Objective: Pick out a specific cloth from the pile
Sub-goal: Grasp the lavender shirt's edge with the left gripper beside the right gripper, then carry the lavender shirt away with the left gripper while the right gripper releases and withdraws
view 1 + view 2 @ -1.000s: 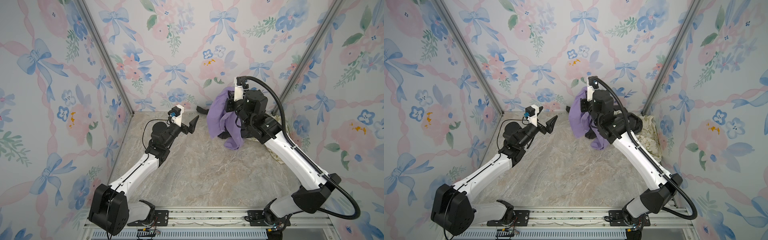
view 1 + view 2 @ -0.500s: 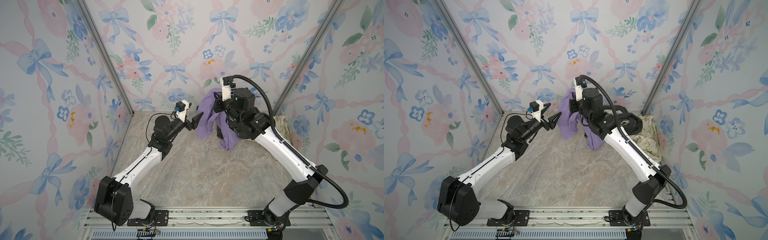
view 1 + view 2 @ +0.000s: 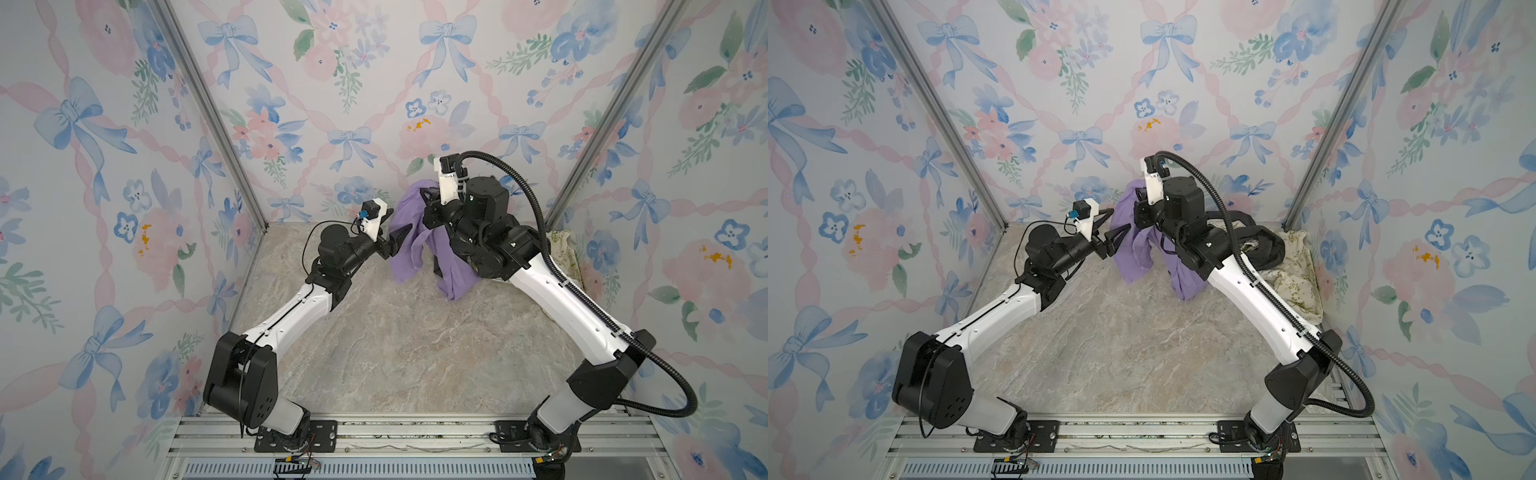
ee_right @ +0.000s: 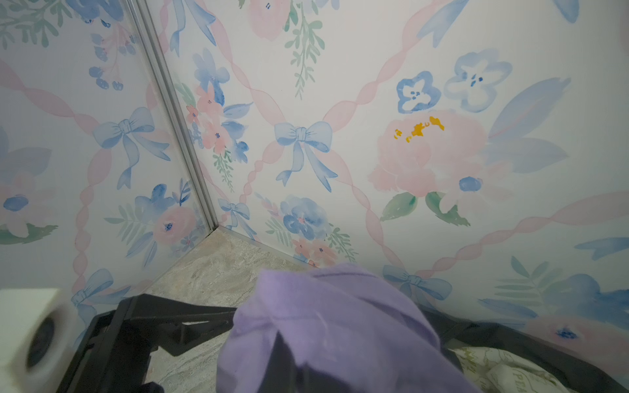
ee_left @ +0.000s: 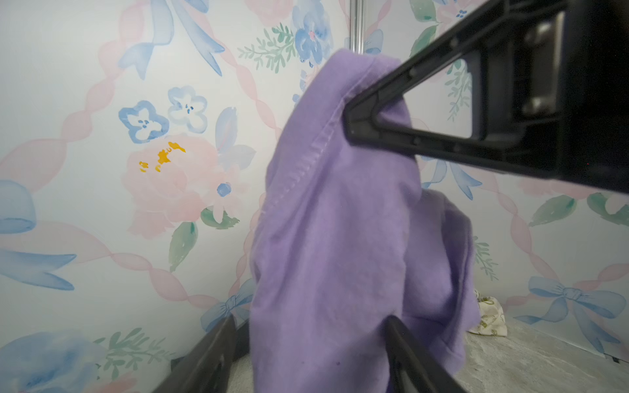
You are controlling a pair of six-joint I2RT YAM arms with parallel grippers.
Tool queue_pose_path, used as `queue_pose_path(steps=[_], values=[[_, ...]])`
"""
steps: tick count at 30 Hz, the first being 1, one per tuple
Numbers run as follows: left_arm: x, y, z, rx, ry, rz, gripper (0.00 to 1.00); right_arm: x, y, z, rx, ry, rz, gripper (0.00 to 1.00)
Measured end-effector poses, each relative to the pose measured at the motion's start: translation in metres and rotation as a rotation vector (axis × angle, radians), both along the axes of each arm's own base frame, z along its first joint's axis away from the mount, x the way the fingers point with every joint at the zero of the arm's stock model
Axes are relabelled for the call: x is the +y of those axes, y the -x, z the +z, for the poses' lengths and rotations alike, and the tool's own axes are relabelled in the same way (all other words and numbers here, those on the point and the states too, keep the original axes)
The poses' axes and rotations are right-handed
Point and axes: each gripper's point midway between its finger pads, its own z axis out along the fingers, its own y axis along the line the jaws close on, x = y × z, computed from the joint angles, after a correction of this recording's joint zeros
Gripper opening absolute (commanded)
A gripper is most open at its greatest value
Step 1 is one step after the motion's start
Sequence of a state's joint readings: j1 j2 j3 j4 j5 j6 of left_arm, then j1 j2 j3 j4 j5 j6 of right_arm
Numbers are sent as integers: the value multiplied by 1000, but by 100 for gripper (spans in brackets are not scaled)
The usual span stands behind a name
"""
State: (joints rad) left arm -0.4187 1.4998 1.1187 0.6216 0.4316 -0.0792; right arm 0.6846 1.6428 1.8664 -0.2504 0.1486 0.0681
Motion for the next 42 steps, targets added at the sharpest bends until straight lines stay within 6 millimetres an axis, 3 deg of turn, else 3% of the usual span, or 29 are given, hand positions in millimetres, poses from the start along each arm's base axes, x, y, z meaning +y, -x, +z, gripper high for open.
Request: queue_pose_path(steps=[3,7,8,13,18,21,28,33,42], values=[[-4,-2,0,10,6,-18,37,0,0,0,0,0,1,1],[-8,-2,0,21,14,-39,2,0,0,0,0,1,1,8],[-9,-1,0,23,17,-40,0,1,1,0,0,1,2,10],[-7,-4,4,22,27,-16,0,-1,0,-9,8,8,-13,32],[4,-15,14,15,47,73,0,-9,2,-24,30,22,-40,45],[11,-22,26,-2,58,126,0,-15,2,-27,36,21,-52,53],[28,-27,67,-87,76,205,0,-36,16,-24,20,4,-87,80],[53,-35,96,-139,94,273,0,-53,21,-14,-5,-17,-124,86],[103,-39,158,-249,137,377,0,-71,11,-9,-20,-28,-170,91]])
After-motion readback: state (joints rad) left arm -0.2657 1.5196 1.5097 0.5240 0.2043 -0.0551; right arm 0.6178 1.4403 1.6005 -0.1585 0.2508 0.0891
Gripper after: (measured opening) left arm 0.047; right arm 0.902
